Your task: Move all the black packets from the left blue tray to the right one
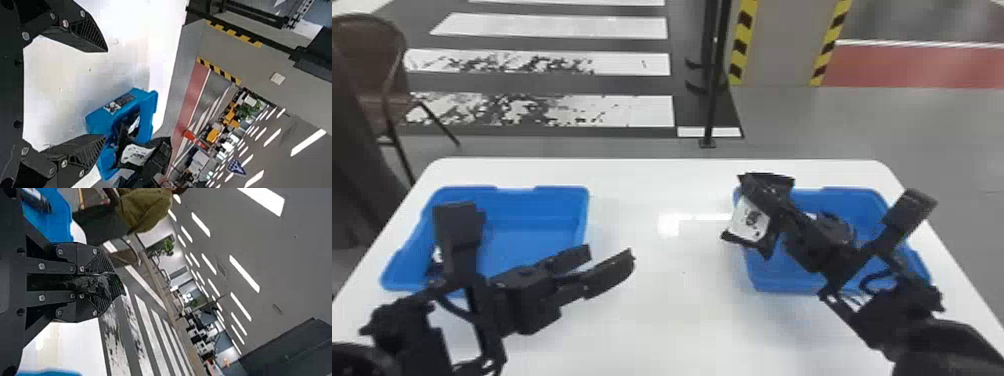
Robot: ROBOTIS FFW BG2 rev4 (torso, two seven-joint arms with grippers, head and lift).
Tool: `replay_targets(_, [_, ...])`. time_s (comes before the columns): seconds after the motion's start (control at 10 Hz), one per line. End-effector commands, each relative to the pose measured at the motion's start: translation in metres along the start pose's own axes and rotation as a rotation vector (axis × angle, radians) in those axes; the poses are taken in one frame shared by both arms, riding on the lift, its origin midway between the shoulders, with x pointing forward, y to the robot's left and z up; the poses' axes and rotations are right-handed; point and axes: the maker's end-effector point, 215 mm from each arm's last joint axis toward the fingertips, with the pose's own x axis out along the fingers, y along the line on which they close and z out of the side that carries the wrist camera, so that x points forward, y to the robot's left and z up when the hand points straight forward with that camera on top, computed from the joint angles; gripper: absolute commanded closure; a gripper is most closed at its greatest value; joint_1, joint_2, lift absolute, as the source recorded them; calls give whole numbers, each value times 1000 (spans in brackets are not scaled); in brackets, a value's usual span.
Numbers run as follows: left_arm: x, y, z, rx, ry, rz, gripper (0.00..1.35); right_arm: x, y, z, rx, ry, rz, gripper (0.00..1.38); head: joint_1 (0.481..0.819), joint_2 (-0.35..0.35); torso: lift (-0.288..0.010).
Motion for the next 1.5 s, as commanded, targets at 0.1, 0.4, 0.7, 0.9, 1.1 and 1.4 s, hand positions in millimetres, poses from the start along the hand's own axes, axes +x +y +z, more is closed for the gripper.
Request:
replay_targets(0.1, [-33, 46, 17, -2, -50, 117, 159, 1, -104, 16, -86, 23, -173, 1279, 695, -63, -140])
replay_targets(0.4, [-61, 76, 31, 10, -92, 204, 159, -9, -176, 2, -84, 79, -323, 527, 695, -80, -140])
replay_targets(0.7, [-107, 140, 47, 57, -113, 410, 159, -58, -141, 31, -262, -46, -402, 153, 695, -79, -140])
replay_targets(0.9, [-148, 186, 55, 84, -99, 575, 159, -100, -80, 29, -311, -83, -381, 205, 695, -2, -140])
replay_targets(1.1, [-177, 222, 60, 67, -75, 708, 159, -118, -28, 6, -224, -77, -328, 209, 695, 92, -140])
replay_targets(1.4, [-174, 273, 48, -14, 16, 797, 160, -113, 24, -11, -74, -95, -222, 211, 695, 251, -140])
